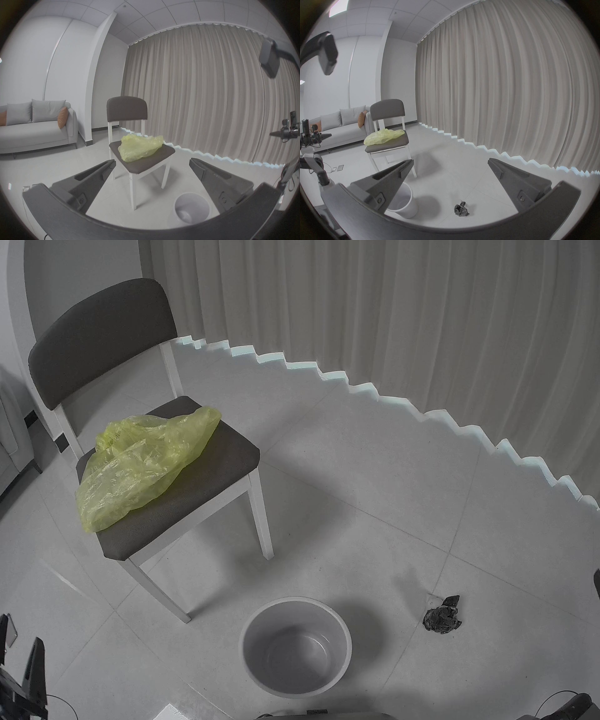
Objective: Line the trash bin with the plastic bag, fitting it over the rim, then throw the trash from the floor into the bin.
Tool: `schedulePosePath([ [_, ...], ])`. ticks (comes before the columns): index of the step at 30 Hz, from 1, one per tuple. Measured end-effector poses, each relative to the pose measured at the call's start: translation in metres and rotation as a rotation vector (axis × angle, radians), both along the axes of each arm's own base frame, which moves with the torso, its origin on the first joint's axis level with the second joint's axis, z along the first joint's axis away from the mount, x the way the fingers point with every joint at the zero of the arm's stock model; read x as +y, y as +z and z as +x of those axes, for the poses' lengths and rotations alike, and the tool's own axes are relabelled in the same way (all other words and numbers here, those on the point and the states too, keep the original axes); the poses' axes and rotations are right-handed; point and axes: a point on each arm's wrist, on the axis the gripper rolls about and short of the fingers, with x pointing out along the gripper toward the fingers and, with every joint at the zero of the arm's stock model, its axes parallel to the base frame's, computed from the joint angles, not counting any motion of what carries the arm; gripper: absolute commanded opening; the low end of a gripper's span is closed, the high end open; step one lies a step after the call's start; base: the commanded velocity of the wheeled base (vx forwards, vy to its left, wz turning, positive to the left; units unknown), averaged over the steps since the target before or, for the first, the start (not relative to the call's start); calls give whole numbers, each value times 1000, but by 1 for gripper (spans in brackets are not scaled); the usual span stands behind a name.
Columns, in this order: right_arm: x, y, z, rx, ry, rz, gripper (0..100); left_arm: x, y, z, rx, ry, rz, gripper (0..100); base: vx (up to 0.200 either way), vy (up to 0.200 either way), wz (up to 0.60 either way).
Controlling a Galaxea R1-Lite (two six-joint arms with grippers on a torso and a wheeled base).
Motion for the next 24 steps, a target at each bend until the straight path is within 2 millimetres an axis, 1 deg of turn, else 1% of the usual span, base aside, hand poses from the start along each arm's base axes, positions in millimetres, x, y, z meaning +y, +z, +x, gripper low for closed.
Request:
schedulePosePath([
  [4,0,19,25,39,19,-5,100,0,23,7,32,-12,-19,100,0,0,0],
  [6,1,25,37,55,29,-9,100,0,35,13,59,-14,-23,100,0,0,0],
  [7,1,28,44,67,36,-12,100,0,42,19,81,-16,-24,100,0,0,0],
  [11,3,32,62,105,64,-19,100,-1,62,43,173,-20,-19,100,0,0,0],
  [14,6,32,71,130,87,-22,100,-1,72,68,254,-16,13,100,0,0,0],
  [18,8,31,79,152,115,-24,100,1,79,108,349,16,101,100,0,0,0],
  [19,9,31,80,155,119,-24,100,2,80,116,364,26,122,100,0,0,0],
  [24,11,30,84,171,140,-23,100,13,77,170,448,99,292,100,0,0,0],
])
